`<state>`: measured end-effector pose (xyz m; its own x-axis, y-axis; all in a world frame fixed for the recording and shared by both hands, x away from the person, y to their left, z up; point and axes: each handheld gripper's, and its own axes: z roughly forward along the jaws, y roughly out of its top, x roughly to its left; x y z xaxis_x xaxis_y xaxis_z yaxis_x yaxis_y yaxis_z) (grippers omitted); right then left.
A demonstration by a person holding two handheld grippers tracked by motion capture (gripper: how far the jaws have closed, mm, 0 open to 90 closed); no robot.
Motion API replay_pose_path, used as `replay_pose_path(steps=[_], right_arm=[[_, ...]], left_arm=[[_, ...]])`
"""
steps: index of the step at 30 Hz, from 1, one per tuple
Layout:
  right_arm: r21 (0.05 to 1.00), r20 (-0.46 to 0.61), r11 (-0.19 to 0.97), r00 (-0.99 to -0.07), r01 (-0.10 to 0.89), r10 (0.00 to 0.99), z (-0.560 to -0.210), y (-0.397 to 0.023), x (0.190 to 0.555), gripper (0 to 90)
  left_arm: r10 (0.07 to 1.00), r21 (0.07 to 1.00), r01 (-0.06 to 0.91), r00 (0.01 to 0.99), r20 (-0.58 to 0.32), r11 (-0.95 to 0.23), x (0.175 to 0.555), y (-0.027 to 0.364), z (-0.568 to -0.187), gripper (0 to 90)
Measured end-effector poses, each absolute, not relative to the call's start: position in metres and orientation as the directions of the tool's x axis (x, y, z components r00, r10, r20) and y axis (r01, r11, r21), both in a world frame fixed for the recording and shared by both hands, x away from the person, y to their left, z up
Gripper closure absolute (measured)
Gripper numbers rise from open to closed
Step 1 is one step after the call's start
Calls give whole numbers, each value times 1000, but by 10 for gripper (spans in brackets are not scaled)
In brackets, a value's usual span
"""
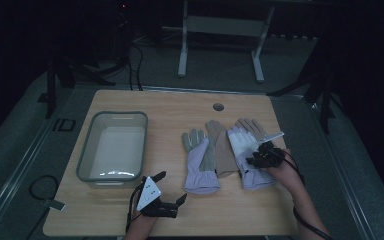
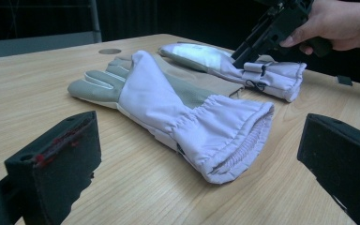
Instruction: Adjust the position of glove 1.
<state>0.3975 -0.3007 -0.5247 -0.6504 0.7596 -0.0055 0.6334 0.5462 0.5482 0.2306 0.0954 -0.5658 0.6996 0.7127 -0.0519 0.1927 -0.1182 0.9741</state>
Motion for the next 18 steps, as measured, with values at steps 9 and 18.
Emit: replay_pose_path(steps=[9,18], right_arm=[[575,20,490,-610,655,792,-526,-300,389,762],[584,53,446,-580,678,813,-518,-302,381,792]], left_arm=[[715,973,196,697,-52,-120,231,95,-566,0],[718,974,195,694,-53,-117,231,95,-566,0]])
